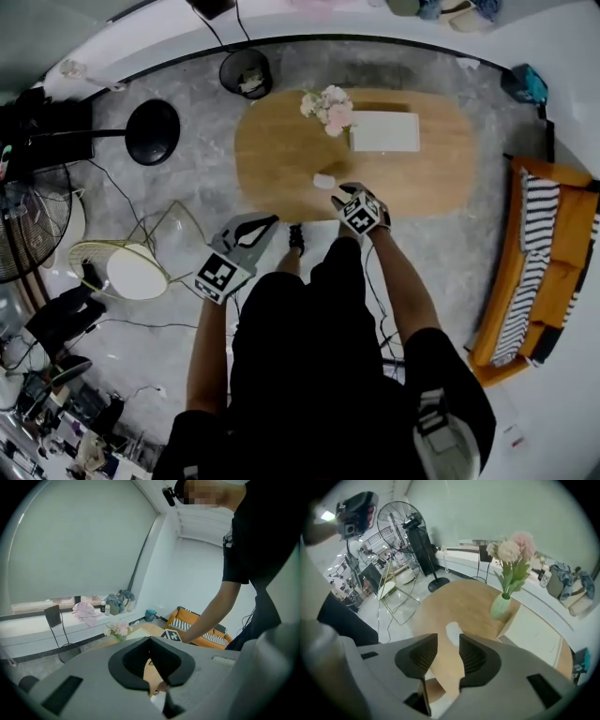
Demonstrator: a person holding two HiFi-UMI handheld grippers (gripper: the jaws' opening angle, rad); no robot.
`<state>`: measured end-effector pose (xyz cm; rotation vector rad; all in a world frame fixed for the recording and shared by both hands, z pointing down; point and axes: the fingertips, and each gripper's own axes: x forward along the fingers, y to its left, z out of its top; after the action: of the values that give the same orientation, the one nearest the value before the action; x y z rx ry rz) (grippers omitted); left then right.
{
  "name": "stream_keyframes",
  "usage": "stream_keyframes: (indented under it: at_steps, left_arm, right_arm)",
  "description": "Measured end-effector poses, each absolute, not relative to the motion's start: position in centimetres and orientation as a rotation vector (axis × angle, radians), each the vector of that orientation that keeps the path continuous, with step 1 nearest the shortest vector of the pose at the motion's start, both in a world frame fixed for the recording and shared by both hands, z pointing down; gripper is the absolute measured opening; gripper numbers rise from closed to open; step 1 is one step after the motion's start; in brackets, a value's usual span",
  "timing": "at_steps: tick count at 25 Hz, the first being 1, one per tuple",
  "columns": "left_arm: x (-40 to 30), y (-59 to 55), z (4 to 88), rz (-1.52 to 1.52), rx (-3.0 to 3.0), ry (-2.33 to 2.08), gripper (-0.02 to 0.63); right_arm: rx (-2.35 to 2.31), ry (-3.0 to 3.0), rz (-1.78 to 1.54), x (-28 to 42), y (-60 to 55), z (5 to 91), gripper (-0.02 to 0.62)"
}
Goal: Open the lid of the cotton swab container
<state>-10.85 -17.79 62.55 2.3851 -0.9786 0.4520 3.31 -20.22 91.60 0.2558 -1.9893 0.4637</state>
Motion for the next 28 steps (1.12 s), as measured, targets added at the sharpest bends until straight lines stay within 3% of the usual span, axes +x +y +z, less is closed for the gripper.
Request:
stream_keyframes:
  at_steps: [4, 10, 17, 28]
  left_arm:
    - [-10.6, -17.6, 64.6, 0.452, 2.386, -0.969, 0.000]
    - [-9.8, -17.0, 66.8, 0.506, 2.396, -0.919, 0.000]
    - [-9.8, -15.2, 68.6, 0.568, 2.420, -0.876, 0.000]
    - [-10.5, -14.4, 68.3, 0.565, 2.415, -0.860, 0.000]
  right_arm:
    - [0.233, -1.918, 0.422, 3.4, -20.5, 96.5, 0.202]
    - [0.156, -1.862, 0.216, 2.4, -20.8, 101.0, 0.242]
    - [0.168, -1.835, 0.139, 1.4, -21.1, 104.0, 0.218]
    - [0.198, -1.847, 0.223, 0.9, -20.6, 101.9, 0.184]
